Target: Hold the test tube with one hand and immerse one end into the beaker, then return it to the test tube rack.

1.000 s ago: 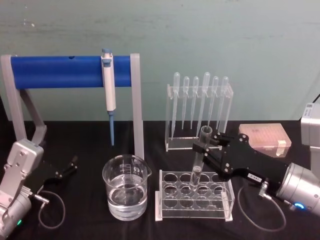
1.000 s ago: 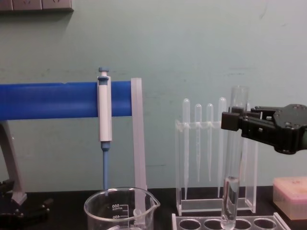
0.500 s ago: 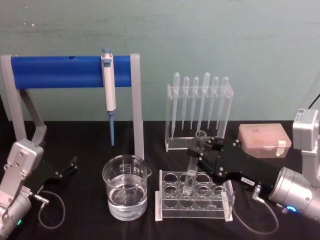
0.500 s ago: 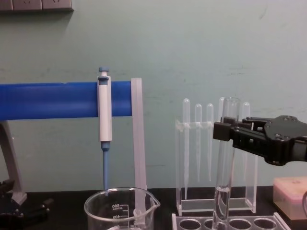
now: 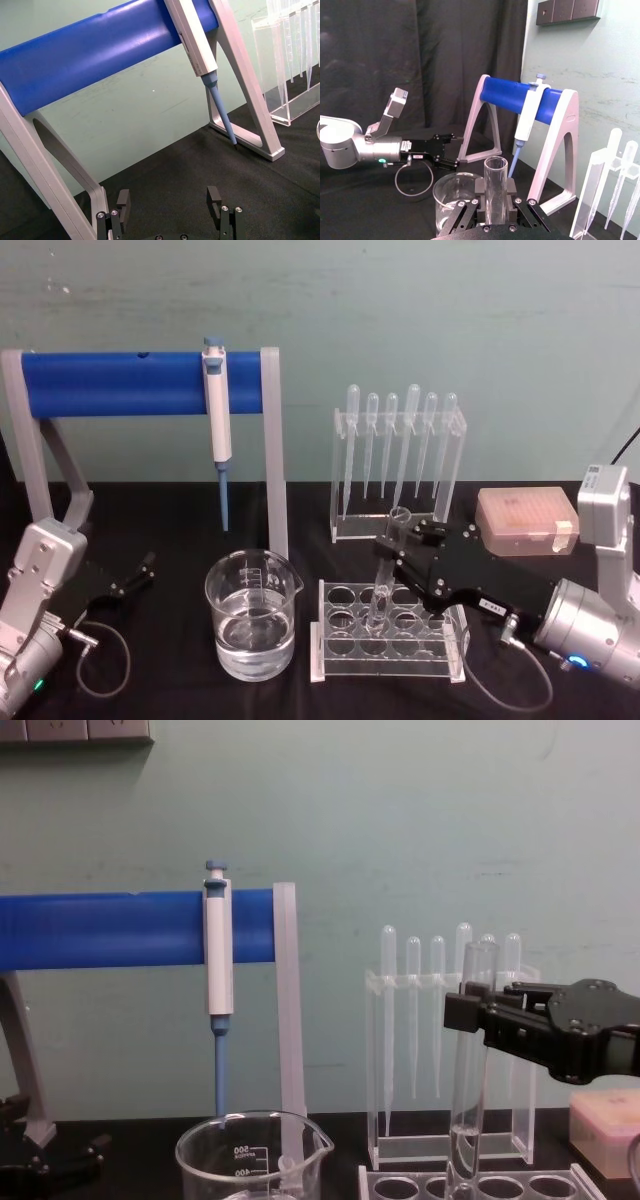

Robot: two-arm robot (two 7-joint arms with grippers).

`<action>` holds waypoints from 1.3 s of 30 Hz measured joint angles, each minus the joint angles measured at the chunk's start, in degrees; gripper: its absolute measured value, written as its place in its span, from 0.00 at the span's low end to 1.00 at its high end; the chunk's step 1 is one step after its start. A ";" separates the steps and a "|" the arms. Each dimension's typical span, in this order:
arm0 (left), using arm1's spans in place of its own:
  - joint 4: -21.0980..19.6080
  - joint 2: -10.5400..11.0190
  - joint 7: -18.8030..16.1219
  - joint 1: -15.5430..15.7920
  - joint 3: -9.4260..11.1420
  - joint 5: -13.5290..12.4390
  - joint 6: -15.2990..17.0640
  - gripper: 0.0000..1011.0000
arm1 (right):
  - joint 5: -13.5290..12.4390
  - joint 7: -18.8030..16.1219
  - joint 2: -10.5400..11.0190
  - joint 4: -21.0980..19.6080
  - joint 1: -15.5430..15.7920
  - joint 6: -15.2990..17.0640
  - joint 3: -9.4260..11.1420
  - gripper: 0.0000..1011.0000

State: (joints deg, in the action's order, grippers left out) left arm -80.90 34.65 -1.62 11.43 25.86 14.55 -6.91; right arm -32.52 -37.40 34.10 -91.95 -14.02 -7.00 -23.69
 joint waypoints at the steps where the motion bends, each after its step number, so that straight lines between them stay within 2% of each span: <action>1: 0.00 0.00 0.00 0.00 0.00 0.00 0.00 0.99 | 0.00 0.00 0.00 0.00 0.00 0.00 0.00 0.22; 24: 0.00 0.00 0.00 0.00 0.00 0.00 0.00 0.99 | 1.40 -1.42 -1.67 4.95 -0.60 -2.59 -0.78 0.22; 39: 0.00 0.00 0.00 0.00 0.00 0.00 0.00 0.99 | 2.43 -1.87 -2.45 6.91 -0.83 -2.93 -1.42 0.22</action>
State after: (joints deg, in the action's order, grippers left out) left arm -80.90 34.65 -1.62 11.43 25.86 14.55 -6.91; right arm -30.09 -39.27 31.64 -85.04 -14.85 -9.93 -25.11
